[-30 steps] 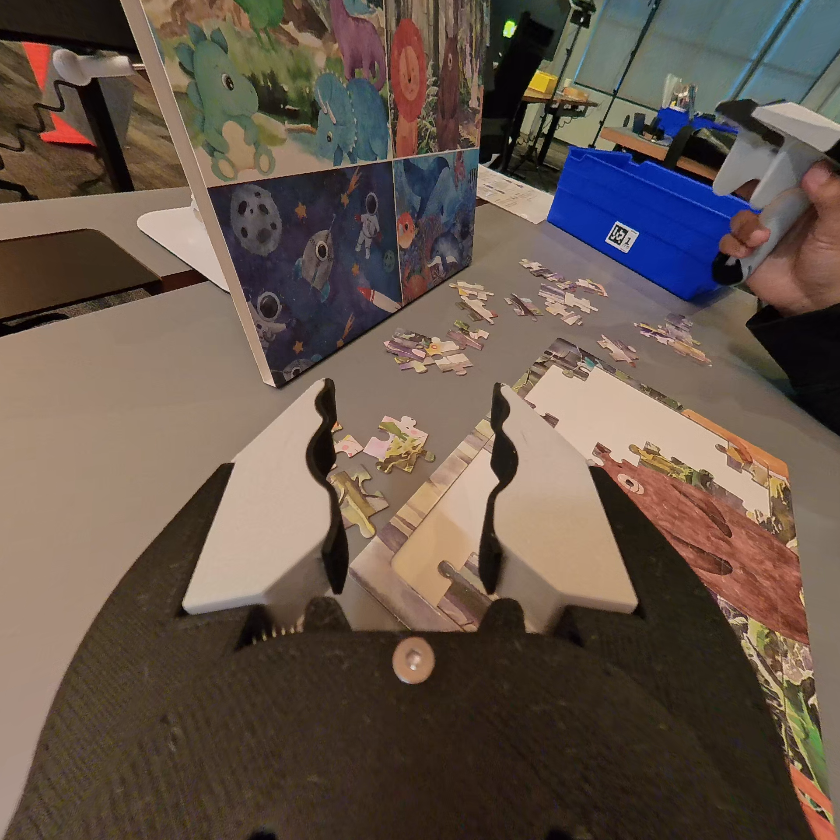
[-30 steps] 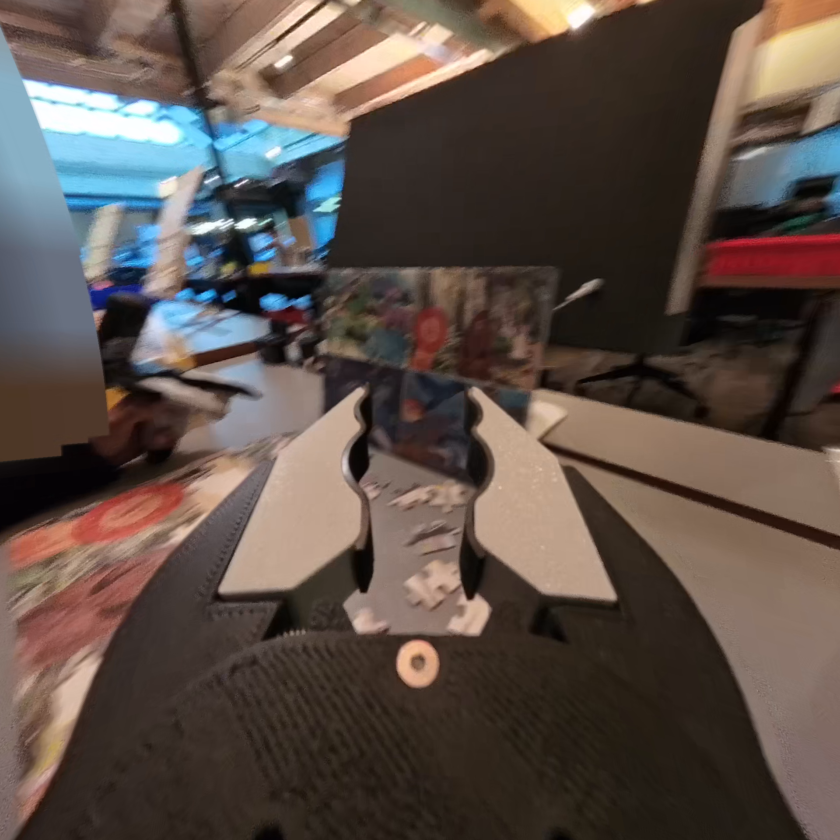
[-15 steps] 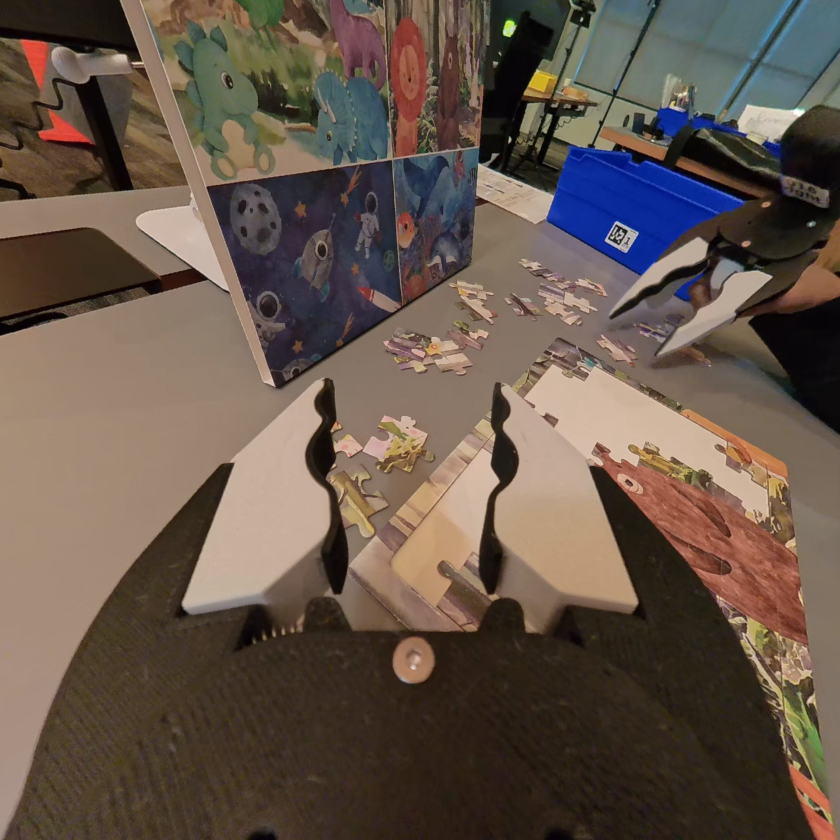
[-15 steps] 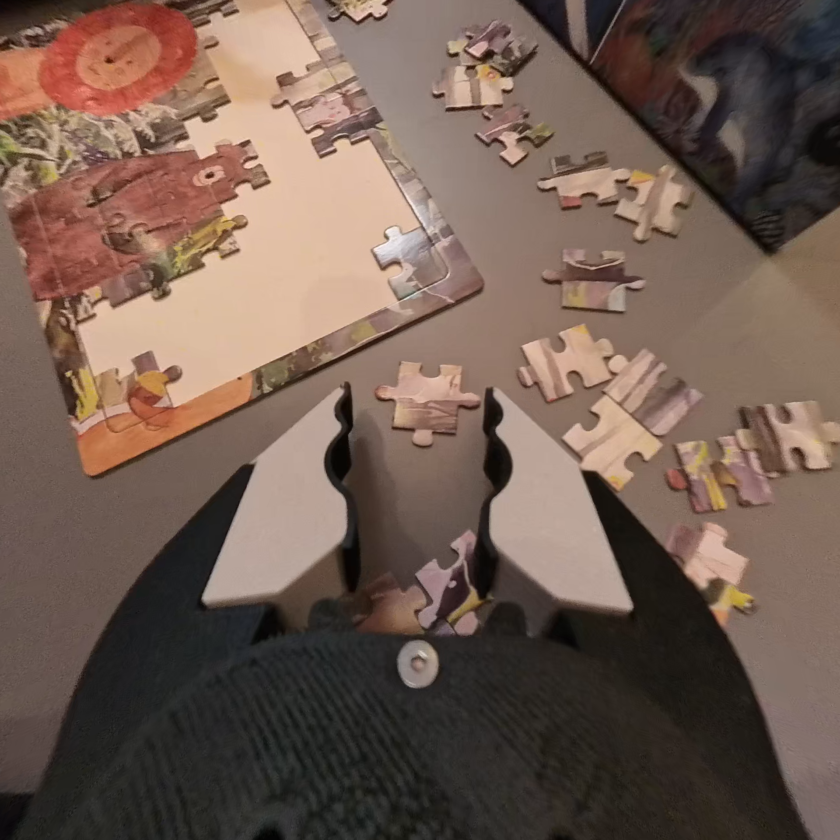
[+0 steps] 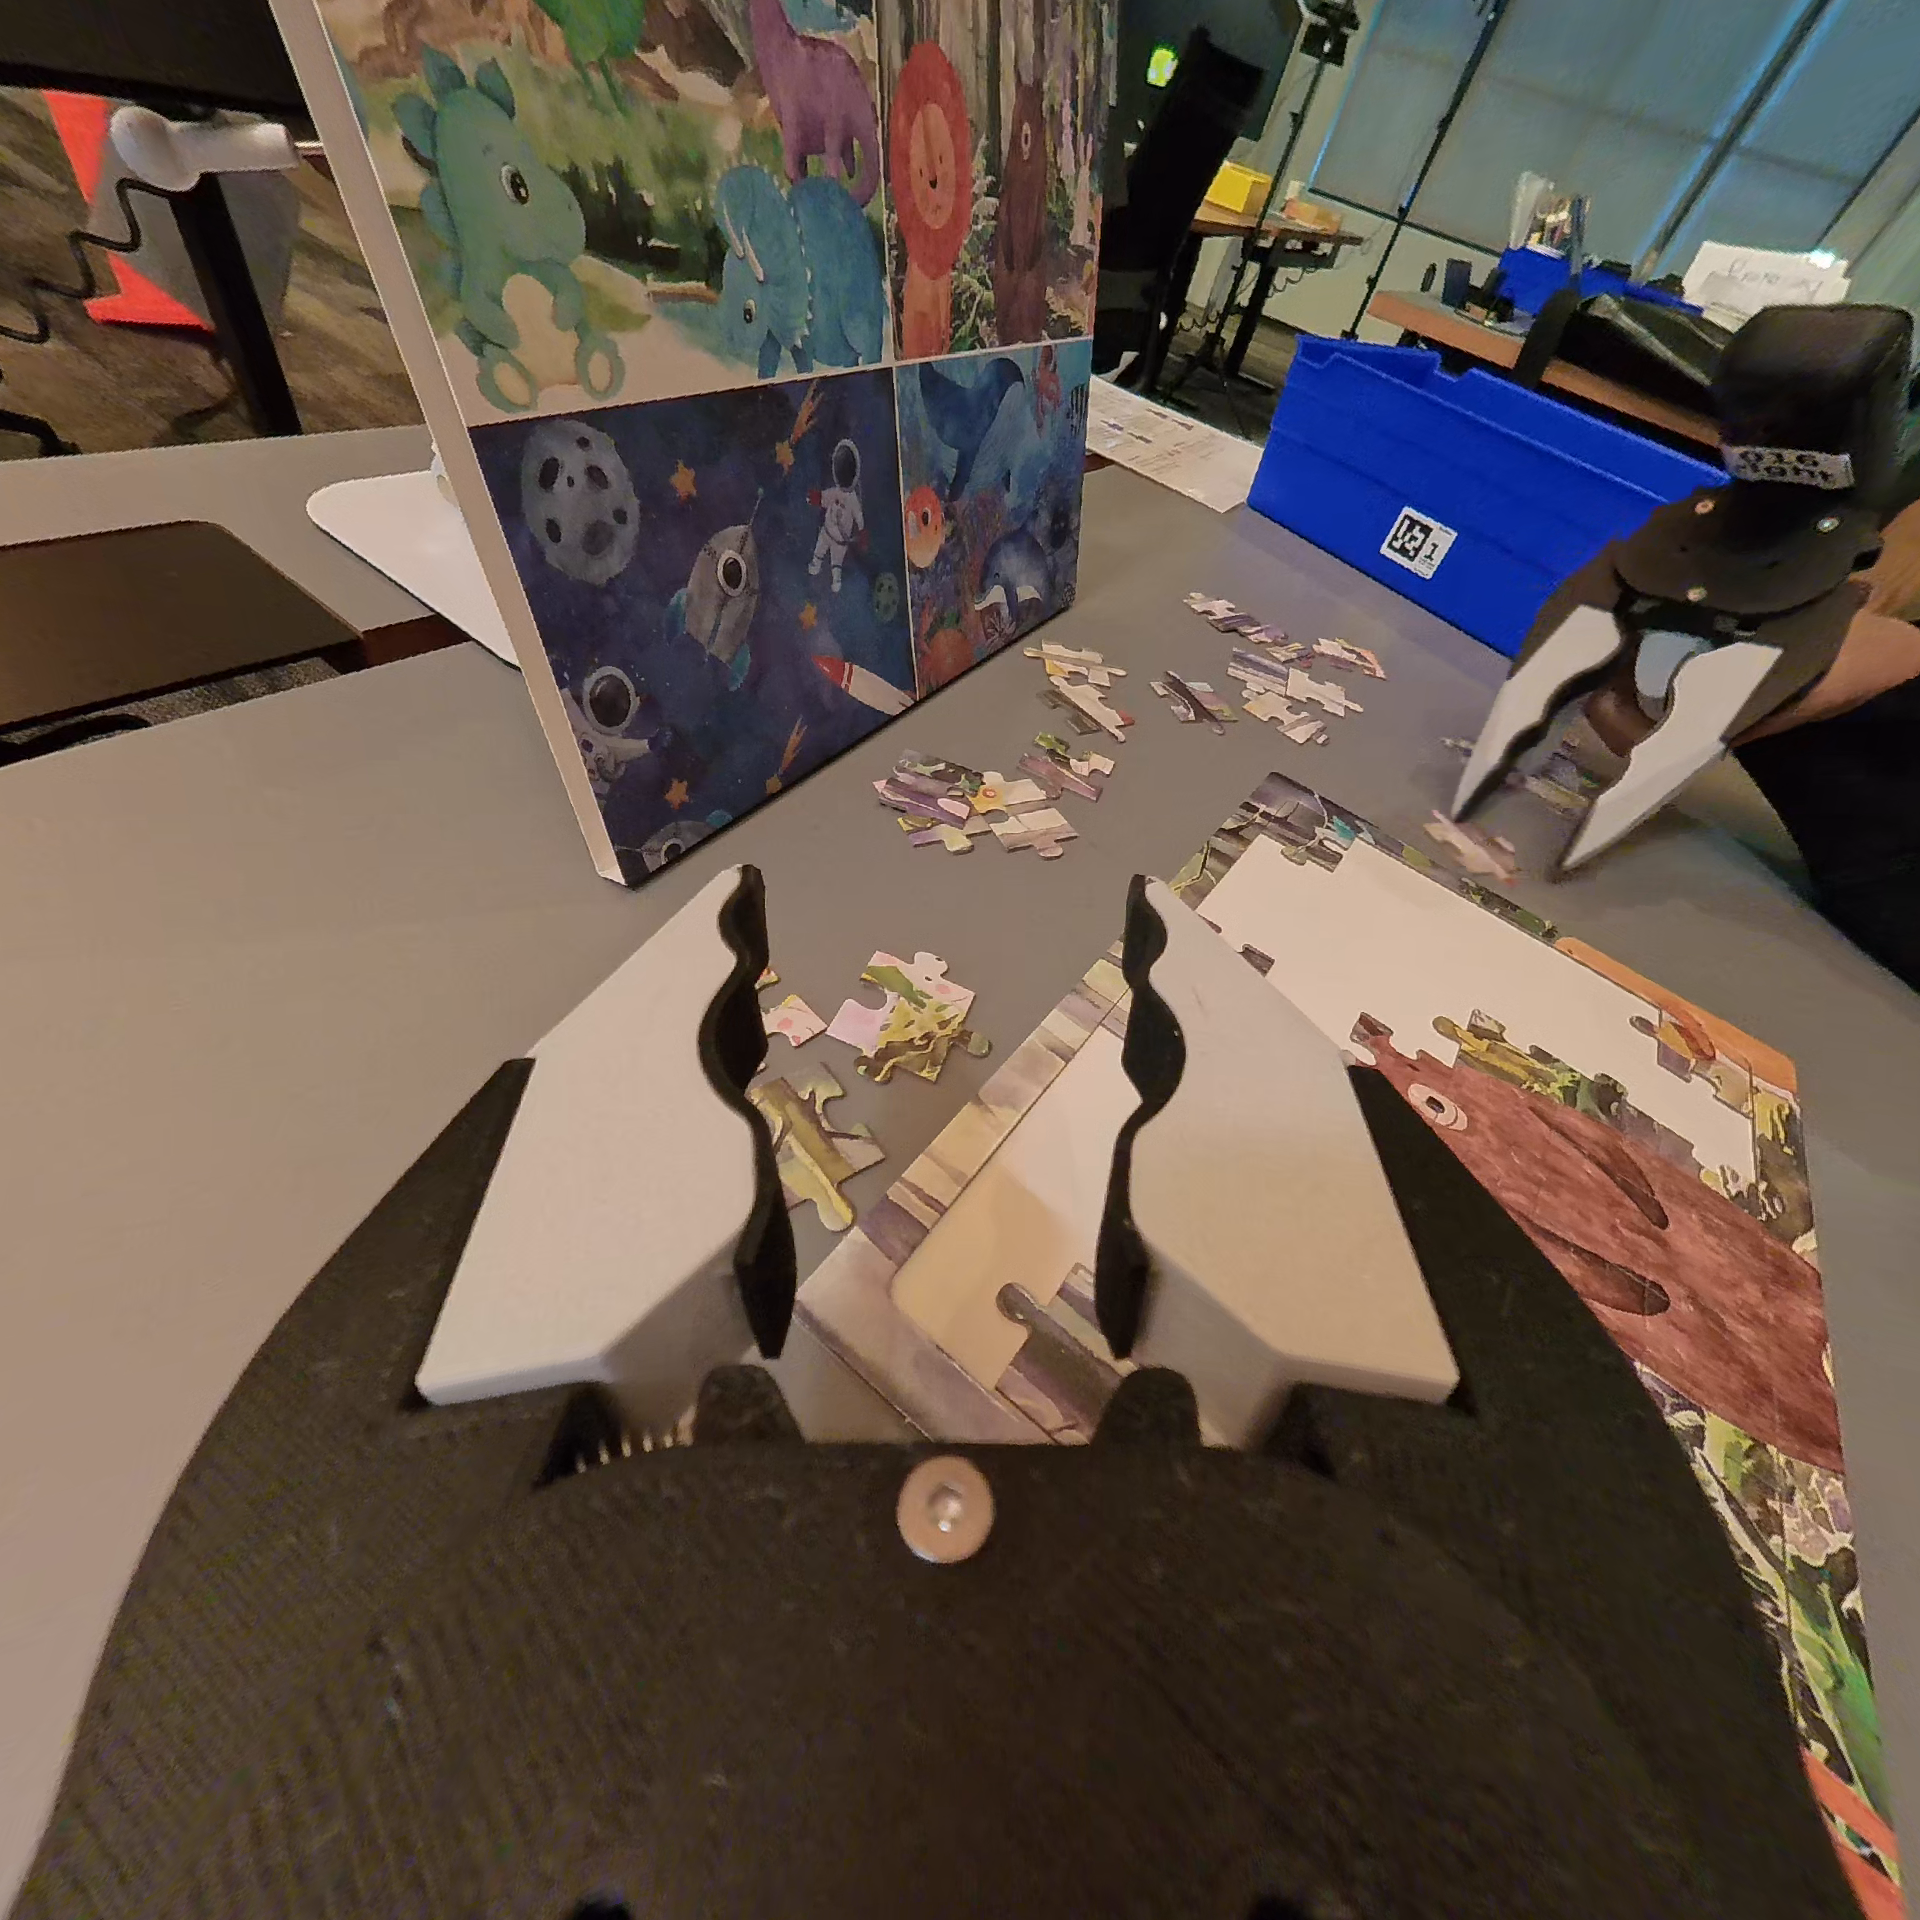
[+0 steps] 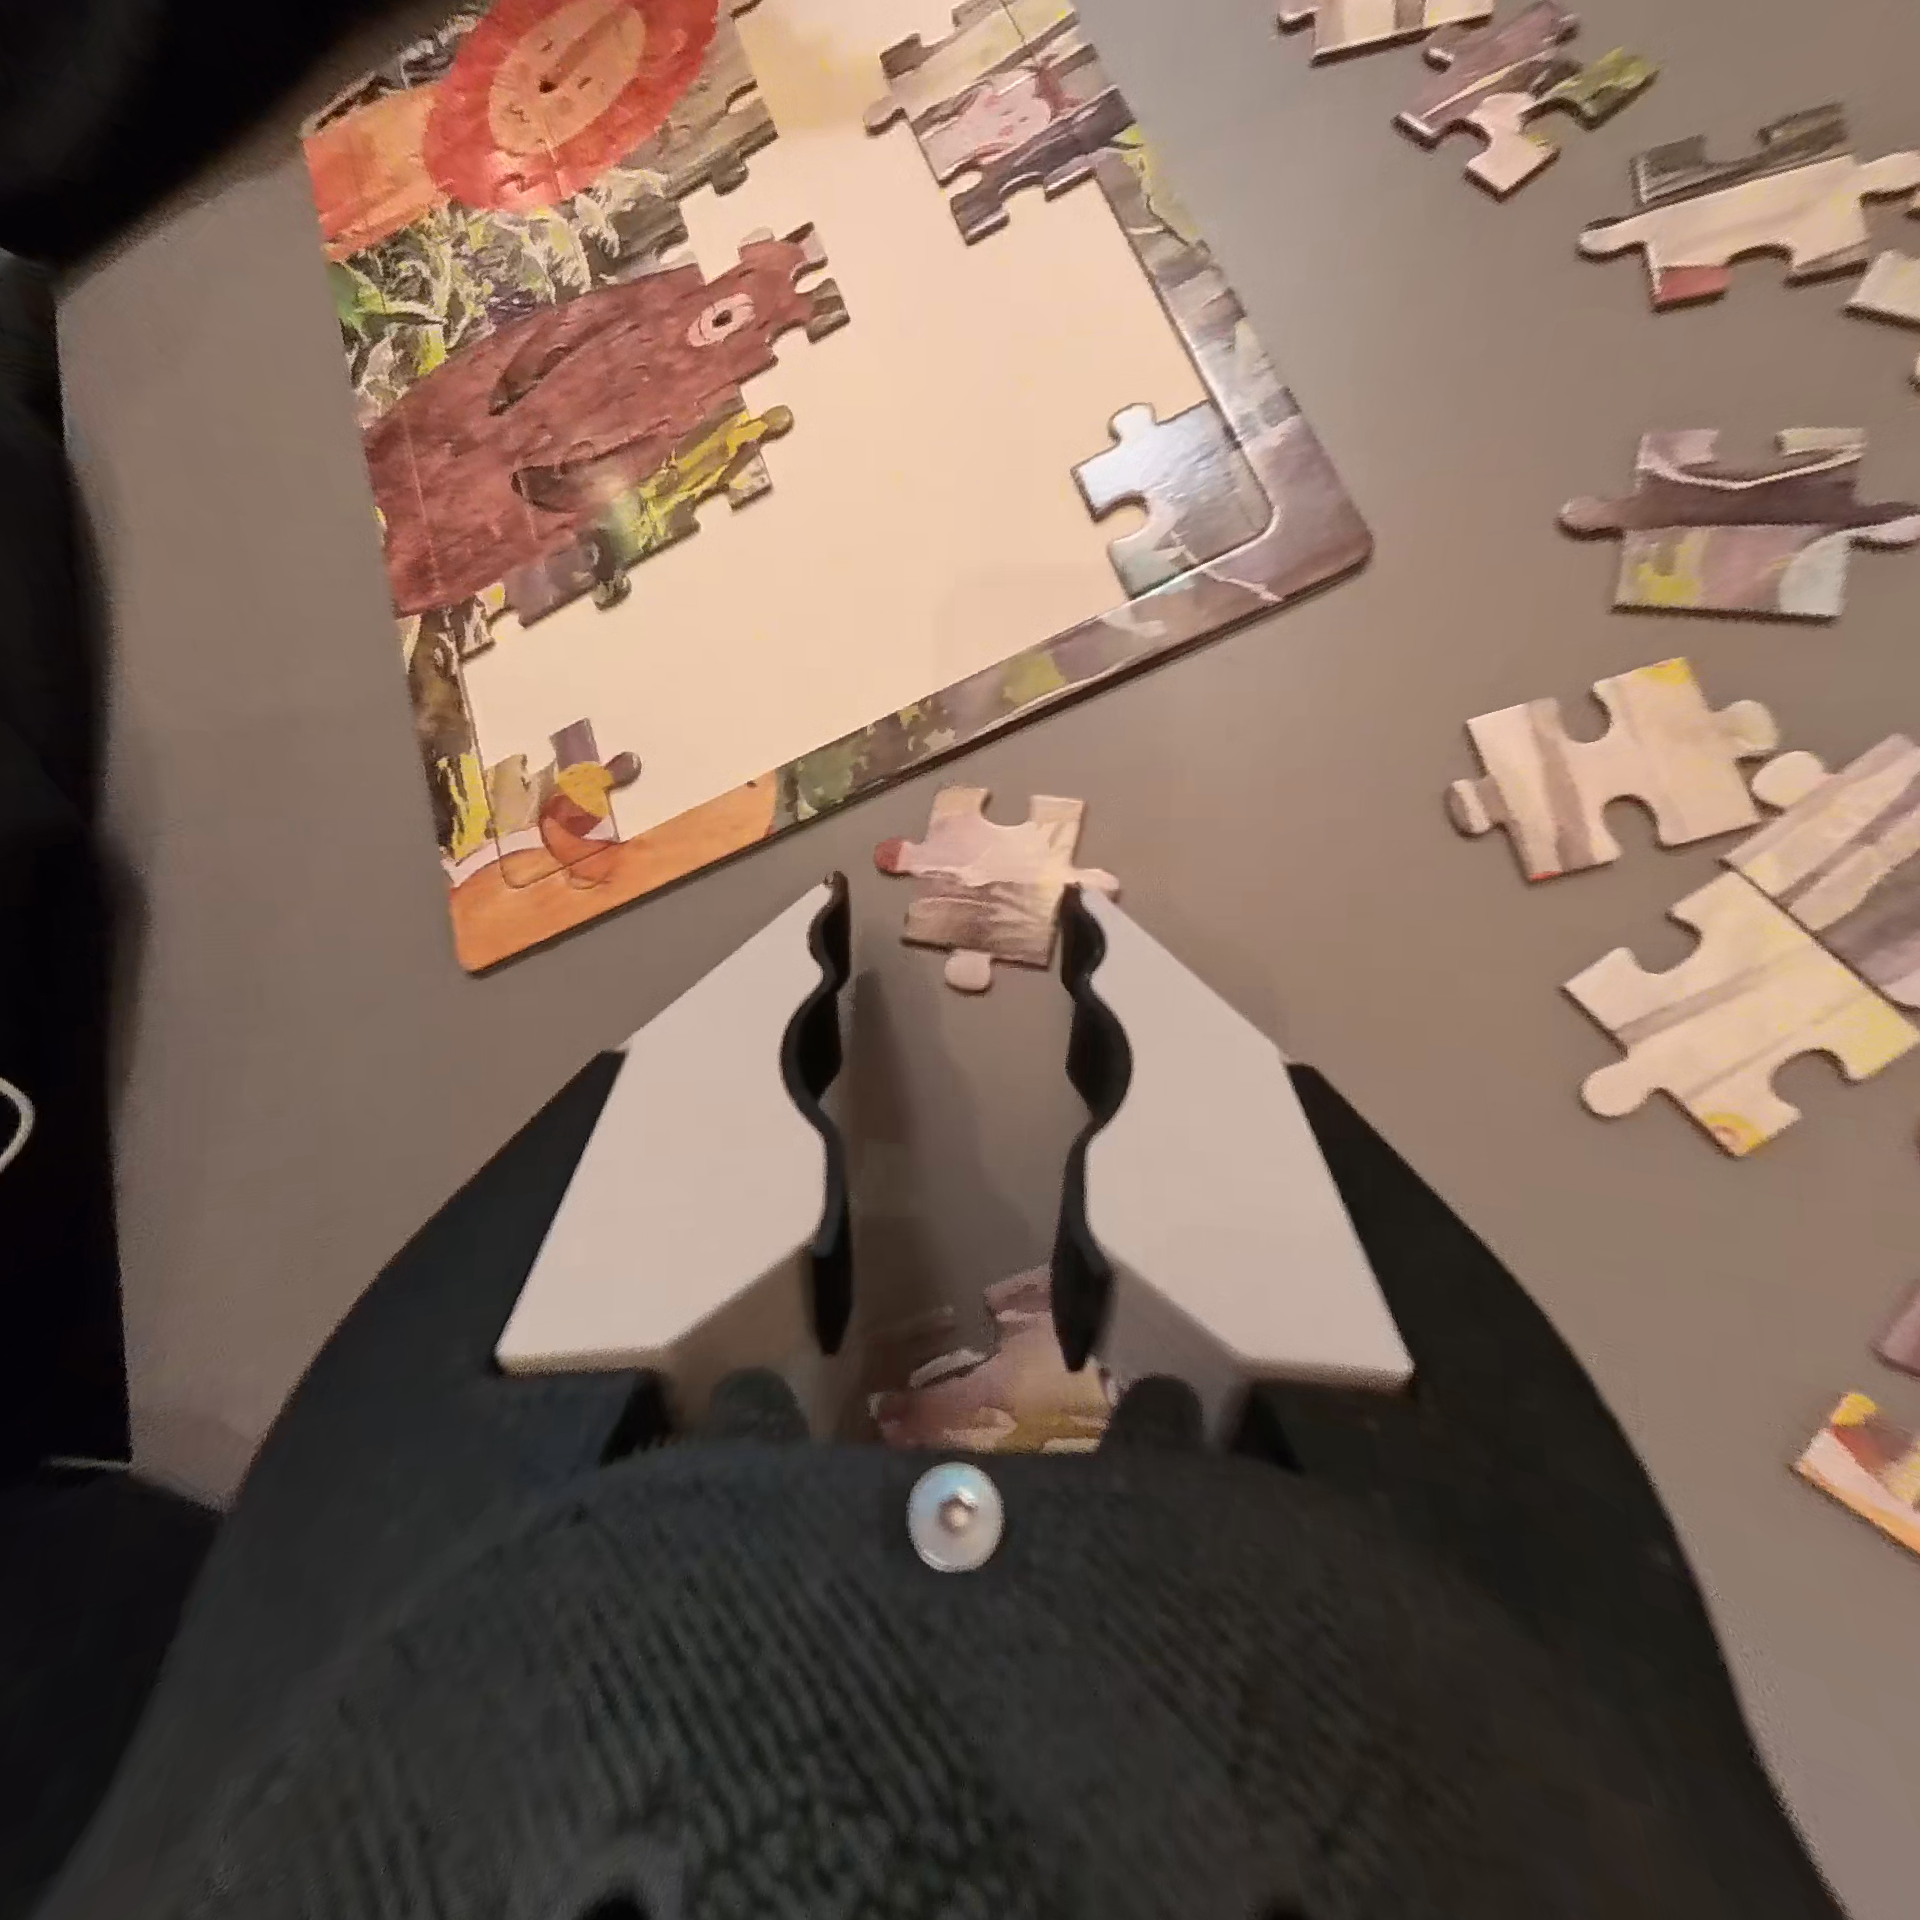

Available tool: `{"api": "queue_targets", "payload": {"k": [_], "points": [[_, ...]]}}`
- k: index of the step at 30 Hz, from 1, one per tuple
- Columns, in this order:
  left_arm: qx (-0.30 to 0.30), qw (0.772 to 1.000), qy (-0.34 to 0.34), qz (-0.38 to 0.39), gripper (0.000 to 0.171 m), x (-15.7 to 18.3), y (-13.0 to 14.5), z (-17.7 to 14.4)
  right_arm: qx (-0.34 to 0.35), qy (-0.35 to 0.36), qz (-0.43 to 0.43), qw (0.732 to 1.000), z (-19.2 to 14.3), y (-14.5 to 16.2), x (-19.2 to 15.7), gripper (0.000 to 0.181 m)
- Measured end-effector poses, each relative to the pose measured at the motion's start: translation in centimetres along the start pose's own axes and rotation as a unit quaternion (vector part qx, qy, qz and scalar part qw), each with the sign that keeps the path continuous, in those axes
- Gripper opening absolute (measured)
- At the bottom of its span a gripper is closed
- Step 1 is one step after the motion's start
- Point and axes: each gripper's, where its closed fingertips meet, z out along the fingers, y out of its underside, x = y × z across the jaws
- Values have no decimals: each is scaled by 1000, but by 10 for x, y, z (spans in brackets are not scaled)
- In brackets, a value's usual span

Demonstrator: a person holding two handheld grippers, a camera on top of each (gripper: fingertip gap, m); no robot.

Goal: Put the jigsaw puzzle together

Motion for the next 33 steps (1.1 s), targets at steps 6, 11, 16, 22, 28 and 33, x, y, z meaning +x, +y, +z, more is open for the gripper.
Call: {"api": "queue_targets", "payload": {"k": [6,11,16,22,28,33], "points": [[0,1000,0,0,68,0,0,0,23,51,-32,998,-4,-10,12,50],[-1,1000,0,0,68,0,0,0,20,38,-45,998,4,-11,7,52],[-1,1000,0,0,68,0,0,0,8,28,-46,999,10,-7,4,52],[-1,1000,0,-1,68,0,0,0,4,4,-17,1000,1,2,-2,46],[-1,1000,0,-2,68,0,0,0,0,-10,-1,1000,-5,9,-6,42],[0,1000,0,-3,68,0,0,0,-5,23,-38,999,-2,9,-4,43]]}}
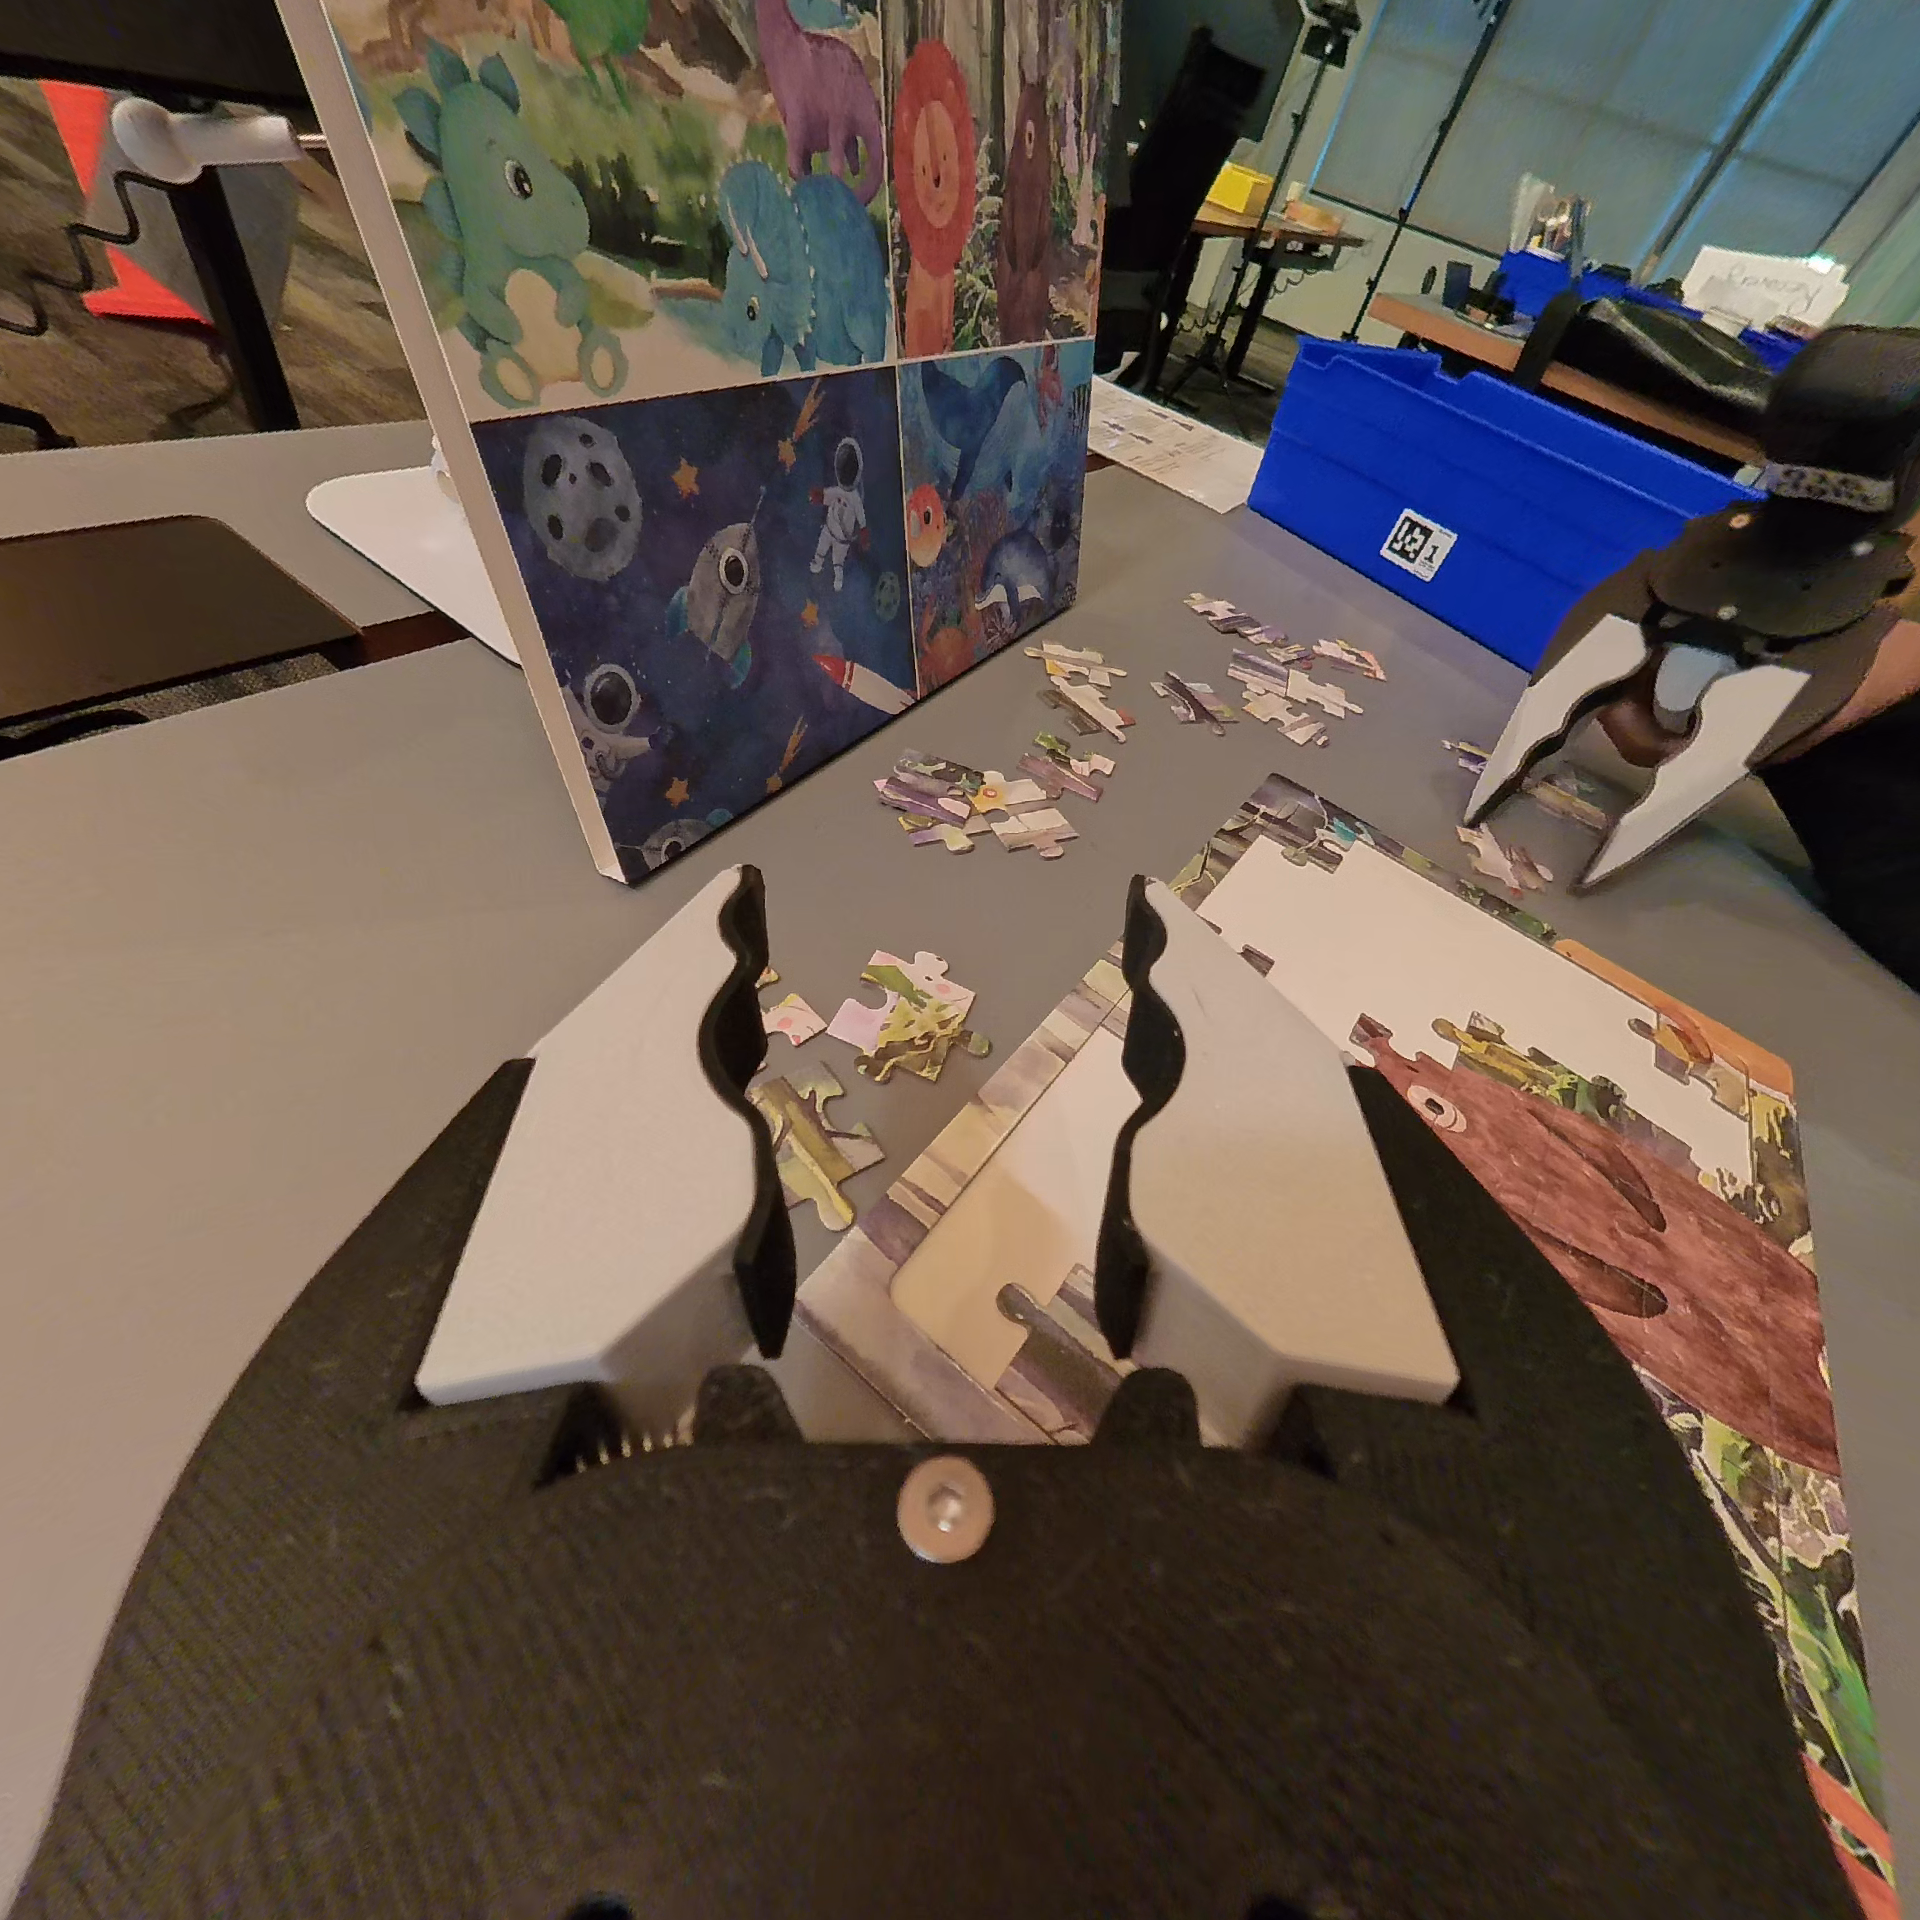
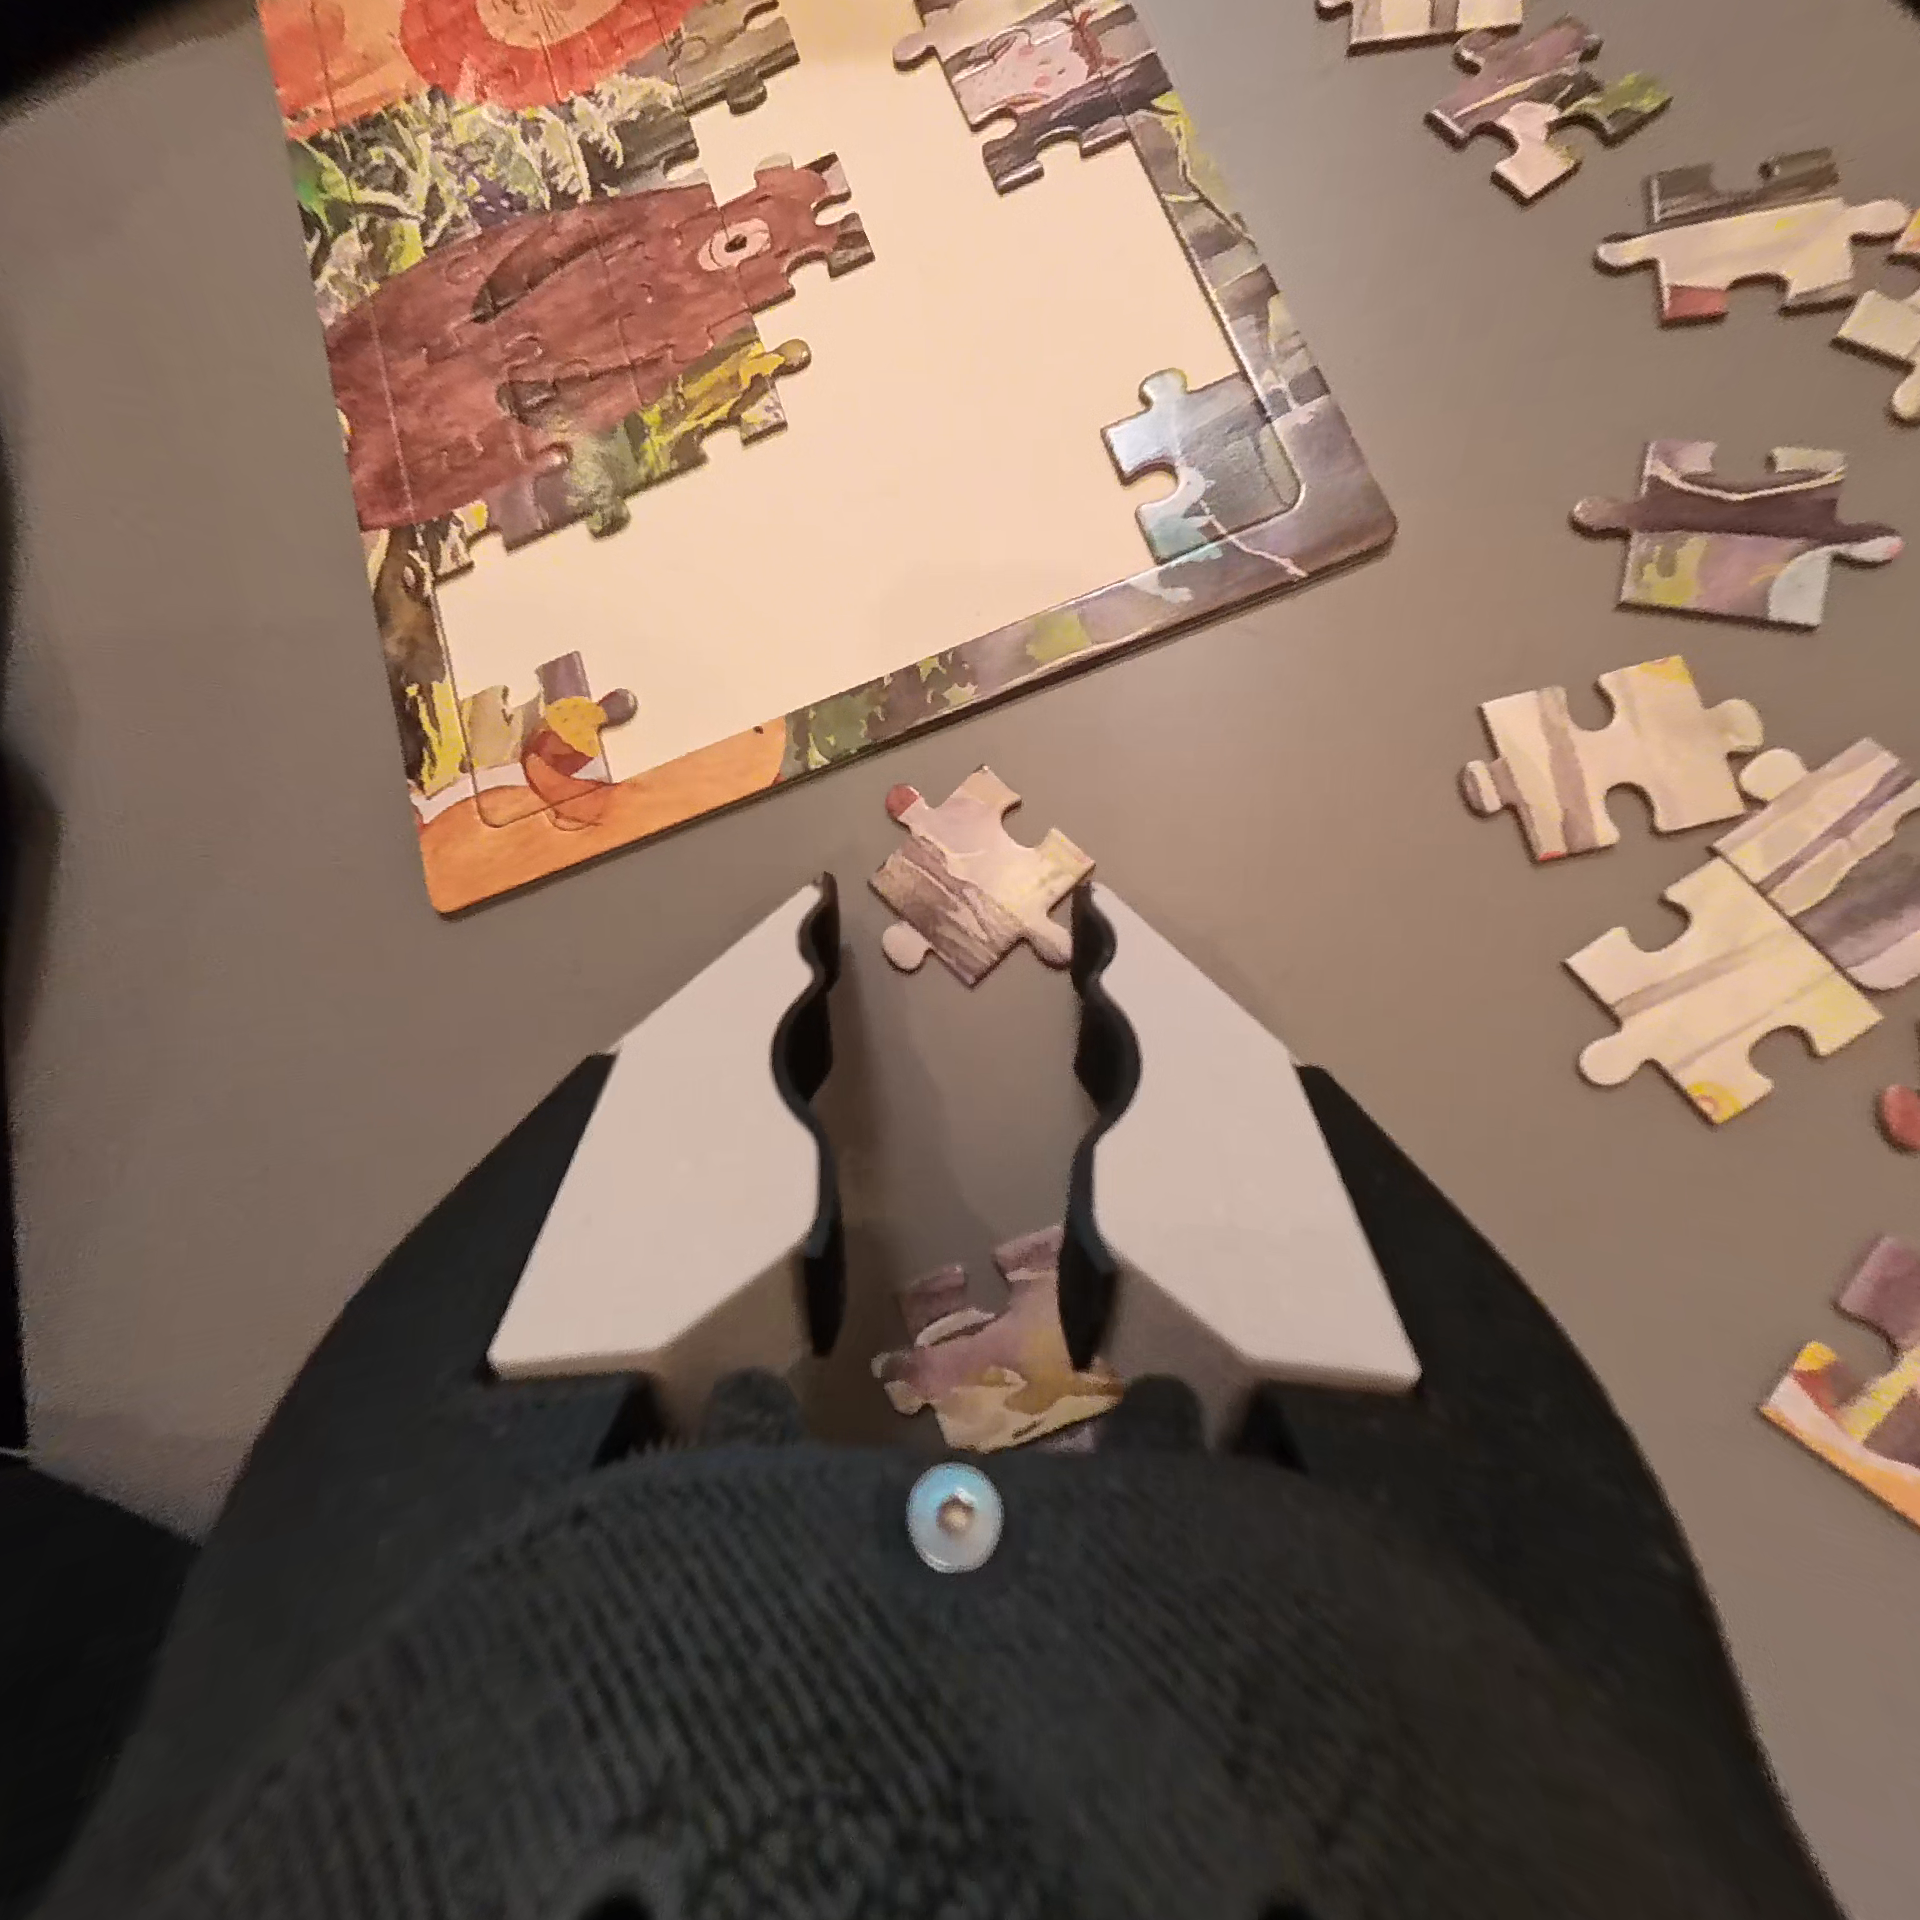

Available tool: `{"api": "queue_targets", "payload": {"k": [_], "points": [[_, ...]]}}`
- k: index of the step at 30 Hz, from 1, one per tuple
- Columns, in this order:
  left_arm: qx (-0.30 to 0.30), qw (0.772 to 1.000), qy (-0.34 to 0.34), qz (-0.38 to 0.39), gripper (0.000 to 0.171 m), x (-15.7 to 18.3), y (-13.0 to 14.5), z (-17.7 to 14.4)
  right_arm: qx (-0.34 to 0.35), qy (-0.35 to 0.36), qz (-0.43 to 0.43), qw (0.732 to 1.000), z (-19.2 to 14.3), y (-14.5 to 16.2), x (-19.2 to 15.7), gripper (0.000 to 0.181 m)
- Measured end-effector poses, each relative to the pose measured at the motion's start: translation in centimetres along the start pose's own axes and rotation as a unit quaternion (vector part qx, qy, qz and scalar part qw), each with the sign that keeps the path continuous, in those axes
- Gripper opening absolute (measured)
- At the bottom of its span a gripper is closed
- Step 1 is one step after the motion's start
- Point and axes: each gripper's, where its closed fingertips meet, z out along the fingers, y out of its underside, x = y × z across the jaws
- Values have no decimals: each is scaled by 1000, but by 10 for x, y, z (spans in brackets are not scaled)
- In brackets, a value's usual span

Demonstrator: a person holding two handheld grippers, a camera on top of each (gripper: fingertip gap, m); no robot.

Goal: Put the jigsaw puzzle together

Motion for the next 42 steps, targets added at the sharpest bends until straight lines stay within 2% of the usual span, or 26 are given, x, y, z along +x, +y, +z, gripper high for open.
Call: {"api": "queue_targets", "payload": {"k": [11,17,33,42], "points": [[-1,1000,-1,1,68,0,0,0,-8,56,-65,996,2,3,5,34],[-2,1000,-2,2,68,0,0,0,-5,58,-63,996,3,3,2,40],[-2,1000,-1,2,68,0,1,0,-4,62,-69,996,3,0,6,26],[-3,1000,-1,2,68,0,1,0,-2,59,-67,996,2,0,6,26]]}}
